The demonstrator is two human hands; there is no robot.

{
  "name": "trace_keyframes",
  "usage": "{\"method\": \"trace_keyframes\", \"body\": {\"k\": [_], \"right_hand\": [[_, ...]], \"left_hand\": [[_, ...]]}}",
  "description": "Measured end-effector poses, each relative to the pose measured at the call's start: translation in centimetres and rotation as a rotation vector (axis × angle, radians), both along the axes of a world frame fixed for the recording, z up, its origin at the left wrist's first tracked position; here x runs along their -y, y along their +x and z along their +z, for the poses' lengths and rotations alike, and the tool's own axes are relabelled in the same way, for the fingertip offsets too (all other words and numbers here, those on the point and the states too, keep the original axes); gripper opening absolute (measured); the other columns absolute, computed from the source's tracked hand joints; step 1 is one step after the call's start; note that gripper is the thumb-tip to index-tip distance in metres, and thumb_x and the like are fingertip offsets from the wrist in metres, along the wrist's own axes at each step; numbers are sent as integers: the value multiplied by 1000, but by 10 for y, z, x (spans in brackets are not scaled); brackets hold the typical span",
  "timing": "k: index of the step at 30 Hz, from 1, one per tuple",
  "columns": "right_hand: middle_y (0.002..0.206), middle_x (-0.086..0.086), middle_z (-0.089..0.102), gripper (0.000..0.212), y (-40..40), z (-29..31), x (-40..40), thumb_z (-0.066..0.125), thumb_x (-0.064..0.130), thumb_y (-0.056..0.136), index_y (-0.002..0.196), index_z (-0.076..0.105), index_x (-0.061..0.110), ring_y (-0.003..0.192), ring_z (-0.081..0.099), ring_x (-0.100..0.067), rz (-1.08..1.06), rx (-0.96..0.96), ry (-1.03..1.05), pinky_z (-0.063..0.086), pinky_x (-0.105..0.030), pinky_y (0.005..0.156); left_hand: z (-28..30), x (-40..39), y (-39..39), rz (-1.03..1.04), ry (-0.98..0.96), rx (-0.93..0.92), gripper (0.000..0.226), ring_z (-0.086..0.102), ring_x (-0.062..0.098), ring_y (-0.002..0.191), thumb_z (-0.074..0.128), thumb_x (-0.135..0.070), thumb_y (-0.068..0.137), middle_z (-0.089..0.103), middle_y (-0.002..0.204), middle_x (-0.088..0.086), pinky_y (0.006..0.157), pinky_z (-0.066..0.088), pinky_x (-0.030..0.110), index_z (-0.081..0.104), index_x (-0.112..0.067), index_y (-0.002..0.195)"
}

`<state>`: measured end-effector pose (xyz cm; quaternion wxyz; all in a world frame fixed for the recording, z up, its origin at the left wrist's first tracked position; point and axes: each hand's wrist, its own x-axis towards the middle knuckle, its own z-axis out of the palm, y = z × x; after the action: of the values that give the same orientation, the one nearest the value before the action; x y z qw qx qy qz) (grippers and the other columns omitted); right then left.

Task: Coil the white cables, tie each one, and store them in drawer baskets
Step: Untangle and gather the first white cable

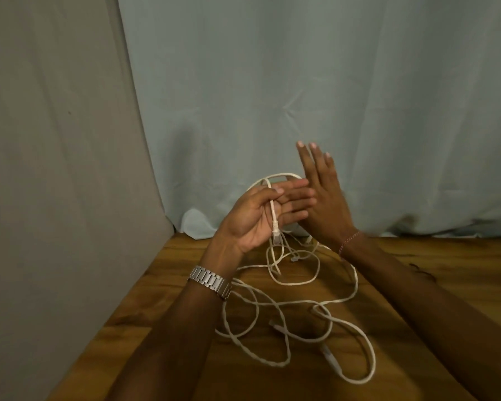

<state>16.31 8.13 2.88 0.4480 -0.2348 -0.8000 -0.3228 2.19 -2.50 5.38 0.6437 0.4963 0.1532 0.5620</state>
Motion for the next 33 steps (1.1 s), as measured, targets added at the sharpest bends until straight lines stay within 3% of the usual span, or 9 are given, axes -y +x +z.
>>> {"method": "trace_keyframes", "body": {"k": [3, 6, 11, 14, 18, 21, 26, 30, 33], "right_hand": [[168, -18, -11, 57, 7, -12, -3, 62, 28, 101, 149, 44, 4, 155, -12, -33, -73, 28, 164, 1, -55, 125], [165, -21, 6, 39, 15, -20, -8, 60, 13, 102, 139, 58, 1, 156, -7, -34, -125, 69, 284, 6, -54, 125], [166, -22, 4, 39, 18, -27, -1, 48, 11, 105, 142, 52, -2, 156, 0, -35, -98, 201, 306, 11, -53, 126], [165, -23, 8, 46, 14, -35, 10, 55, 8, 97, 141, 51, -3, 151, 22, -39, -119, 314, 131, 25, -51, 122], [164, -23, 17, 75, 16, -27, 24, 87, 39, 74, 137, 53, 15, 134, 44, -41, -152, 71, -569, 50, -46, 99], [148, -15, 44, 33, 21, -3, 30, 67, 56, 88, 112, 66, 33, 128, 53, -34, 211, -203, -1012, 50, -45, 102], [119, 6, 72, 49, 42, 39, 50, 57, 63, 84, 86, 81, 21, 120, 61, -12, 548, -405, -1460, 45, -33, 105], [102, -16, 77, 54, 46, 50, 57, 68, 60, 83, 56, 69, 13, 110, 70, -23, 547, -625, -1297, 49, -51, 107], [115, -13, 74, 40, 29, 52, 66, 62, 40, 94, 96, 67, 0, 108, 72, -25, 822, -658, -1196, 57, -48, 97]], "left_hand": [[0, 1, 1, 32, 4, -63, 36, 75, 21, 77, 31, -4, 104, 74, 104, 18, 58, 61, 24, 54, 7, 128], [-3, -4, -2, 66, -15, -101, 33, 49, 4, 37, 32, -14, 106, 65, 70, 4, 32, 35, 13, 56, 3, 119], [-2, -9, -9, -11, -85, -26, 32, 32, 1, 28, 34, -24, 104, 40, 44, -6, 29, 22, 14, 58, -8, 93], [-4, -6, -11, -22, -66, -26, 21, 31, 1, 29, 44, -23, 98, 40, 45, -6, 31, 19, 15, 58, -8, 93], [-11, -5, -12, 36, -32, -70, 25, 36, 2, 39, 42, -6, 91, 49, 57, 0, 38, 24, 16, 62, 1, 105], [-15, -4, -10, 93, 7, -99, 30, 52, 8, 53, 39, -5, 97, 63, 73, 10, 48, 39, 18, 63, 6, 112], [-16, -6, -11, 129, 25, -154, 35, 60, 13, 53, 34, -18, 102, 70, 79, 17, 48, 46, 21, 58, 7, 110], [-19, -9, -14, 206, -20, -168, 29, 25, 5, 29, 34, -23, 105, 49, 47, 8, 40, 12, 17, 45, -6, 84], [-16, -9, -14, 236, -45, -238, 28, 22, 6, 31, 34, -24, 107, 38, 42, 3, 41, 8, 21, 46, -9, 87]]}}
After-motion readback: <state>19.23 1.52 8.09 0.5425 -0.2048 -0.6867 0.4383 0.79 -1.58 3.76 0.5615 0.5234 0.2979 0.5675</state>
